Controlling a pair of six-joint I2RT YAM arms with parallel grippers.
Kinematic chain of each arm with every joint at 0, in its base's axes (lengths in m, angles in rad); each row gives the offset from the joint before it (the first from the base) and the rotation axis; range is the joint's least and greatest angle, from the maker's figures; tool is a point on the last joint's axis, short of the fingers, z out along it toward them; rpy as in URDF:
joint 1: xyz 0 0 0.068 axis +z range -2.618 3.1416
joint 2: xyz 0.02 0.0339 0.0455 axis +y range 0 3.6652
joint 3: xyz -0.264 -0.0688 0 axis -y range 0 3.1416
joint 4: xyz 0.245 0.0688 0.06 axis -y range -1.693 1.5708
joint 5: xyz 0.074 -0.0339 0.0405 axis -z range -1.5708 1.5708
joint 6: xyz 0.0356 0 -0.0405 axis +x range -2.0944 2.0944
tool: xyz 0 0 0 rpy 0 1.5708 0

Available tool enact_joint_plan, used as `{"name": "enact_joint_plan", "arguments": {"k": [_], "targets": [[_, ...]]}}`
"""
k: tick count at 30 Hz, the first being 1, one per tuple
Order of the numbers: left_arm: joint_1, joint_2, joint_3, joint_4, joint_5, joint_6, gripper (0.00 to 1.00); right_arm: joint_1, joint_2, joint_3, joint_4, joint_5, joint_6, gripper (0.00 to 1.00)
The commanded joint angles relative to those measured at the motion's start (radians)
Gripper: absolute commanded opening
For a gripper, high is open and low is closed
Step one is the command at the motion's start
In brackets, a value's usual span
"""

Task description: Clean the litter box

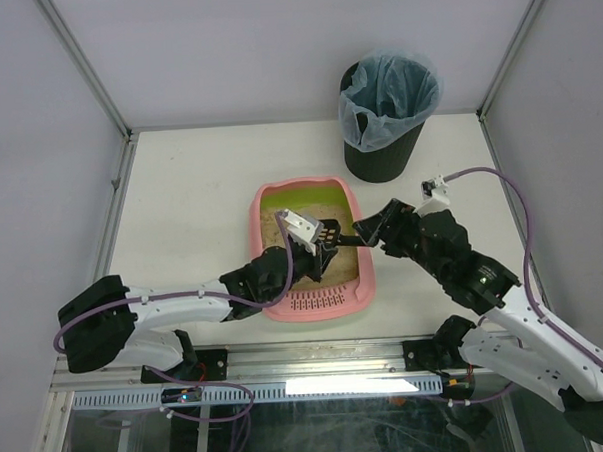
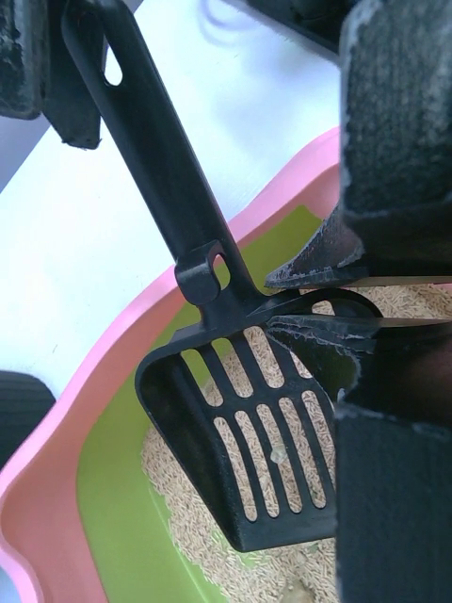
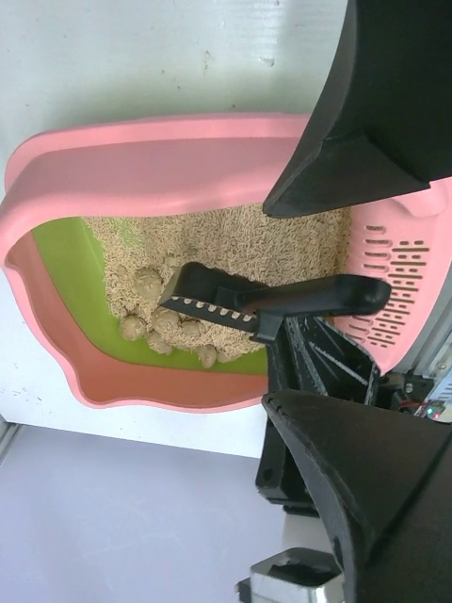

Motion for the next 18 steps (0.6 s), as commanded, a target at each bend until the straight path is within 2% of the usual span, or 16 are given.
{"name": "enact_joint_plan", "arguments": {"k": [1,4,9,18], "targets": [[-0.035,0.034,0.038,0.147,-0.18,-0.044,0.0,-0.002,0.028,0.004,0.125,0.042,0.101,0.76],[-0.054,0.047,0.048,0.15,-0.239,-0.063,0.0,-0.002,0.051,-0.006,0.147,0.027,0.119,0.74],[-0.083,0.064,0.063,0.165,-0.314,-0.091,0.0,-0.002,0.071,-0.046,0.2,0.04,0.153,0.62],[-0.128,0.095,0.108,0.164,-0.361,-0.118,0.0,-0.001,0.102,-0.086,0.283,0.064,0.174,0.44]]}}
